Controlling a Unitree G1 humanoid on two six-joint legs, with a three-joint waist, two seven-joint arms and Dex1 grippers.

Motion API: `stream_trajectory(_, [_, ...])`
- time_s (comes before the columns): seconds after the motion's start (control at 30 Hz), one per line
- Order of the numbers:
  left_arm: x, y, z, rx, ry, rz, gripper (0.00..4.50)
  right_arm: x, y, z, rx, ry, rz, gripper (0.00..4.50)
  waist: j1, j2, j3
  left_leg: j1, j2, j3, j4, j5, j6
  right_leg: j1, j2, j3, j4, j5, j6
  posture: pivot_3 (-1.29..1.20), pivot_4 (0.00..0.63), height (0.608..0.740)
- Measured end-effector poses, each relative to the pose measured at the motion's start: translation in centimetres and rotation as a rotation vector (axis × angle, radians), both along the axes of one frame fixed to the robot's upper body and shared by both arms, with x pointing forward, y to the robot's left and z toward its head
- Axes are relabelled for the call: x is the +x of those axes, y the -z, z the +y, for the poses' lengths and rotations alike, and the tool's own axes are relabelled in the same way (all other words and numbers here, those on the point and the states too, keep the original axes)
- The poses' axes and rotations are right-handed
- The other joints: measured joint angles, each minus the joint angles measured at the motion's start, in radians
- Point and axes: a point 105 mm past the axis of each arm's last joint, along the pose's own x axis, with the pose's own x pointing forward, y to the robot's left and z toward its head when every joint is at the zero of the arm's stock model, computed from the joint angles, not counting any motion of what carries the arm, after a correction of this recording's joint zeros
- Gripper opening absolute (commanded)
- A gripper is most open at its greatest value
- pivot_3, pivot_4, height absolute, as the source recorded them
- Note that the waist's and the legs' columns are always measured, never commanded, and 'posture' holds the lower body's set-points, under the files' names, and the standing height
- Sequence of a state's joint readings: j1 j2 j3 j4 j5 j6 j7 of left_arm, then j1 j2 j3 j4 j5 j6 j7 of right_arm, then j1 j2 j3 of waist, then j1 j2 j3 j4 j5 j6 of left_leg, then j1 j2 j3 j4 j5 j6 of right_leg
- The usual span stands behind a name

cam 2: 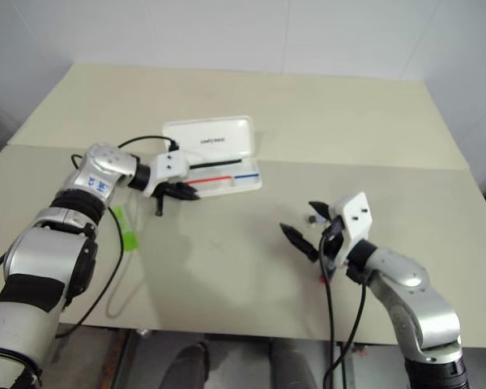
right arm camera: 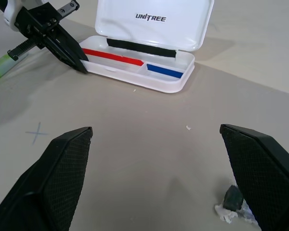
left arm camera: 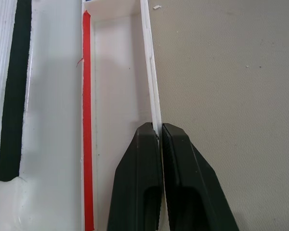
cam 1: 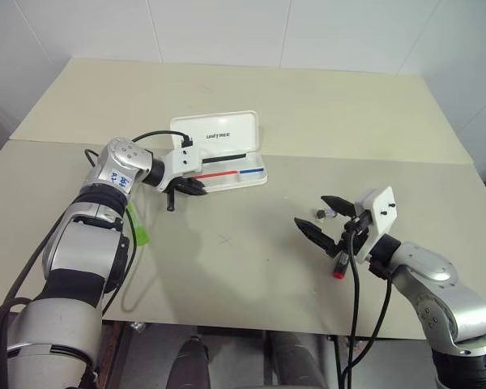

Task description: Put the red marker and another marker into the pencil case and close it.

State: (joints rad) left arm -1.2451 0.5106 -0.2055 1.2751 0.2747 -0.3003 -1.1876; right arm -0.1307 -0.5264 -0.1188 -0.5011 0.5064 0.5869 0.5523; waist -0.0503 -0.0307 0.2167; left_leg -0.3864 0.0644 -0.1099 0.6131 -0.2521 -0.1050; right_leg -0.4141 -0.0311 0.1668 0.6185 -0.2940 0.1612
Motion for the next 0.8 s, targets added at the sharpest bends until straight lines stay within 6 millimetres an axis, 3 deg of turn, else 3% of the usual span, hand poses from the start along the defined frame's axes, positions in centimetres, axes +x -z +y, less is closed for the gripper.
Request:
stream_trajectory(0.37, [-1.8, -2.4, 0.4, -0.078, 0.171, -0.051, 0.01, 0.2, 0.2, -1.8, -0.051, -0.012, 0.03, 4.5, -0.006, 0.0, 0.0, 0.0, 0.0, 0.0, -0.001, 0.0, 0.0, 0.0, 0.0, 0.0, 0.001, 0.0, 0.0, 0.0, 0.15, 0.74])
stream_trajectory(0.63, [-5.3, 0.1, 1.8, -0.048, 0.269, -0.034, 0.01, -0.3, 0.5, -3.9, -0.105, -0.031, 0.059, 4.5, -0.003, 0.0, 0.0, 0.001, 0.0, 0.0, 0.0, 0.0, 0.0, 0.0, 0.0, 0.0, 0.003, -0.001, -0.001, 0.0, 0.15, 0.74])
stream_trajectory(0.8, [-8.1, 0.9, 1.2, -0.046, 0.312, -0.056, 0.01, -1.2, 1.1, -5.0, -0.115, -0.05, 0.101, 4.5, 0.001, 0.0, 0.0, 0.001, 0.0, 0.0, 0.001, 0.0, 0.0, 0.0, 0.0, 0.0, 0.003, -0.001, -0.001, 0.0, 0.15, 0.74])
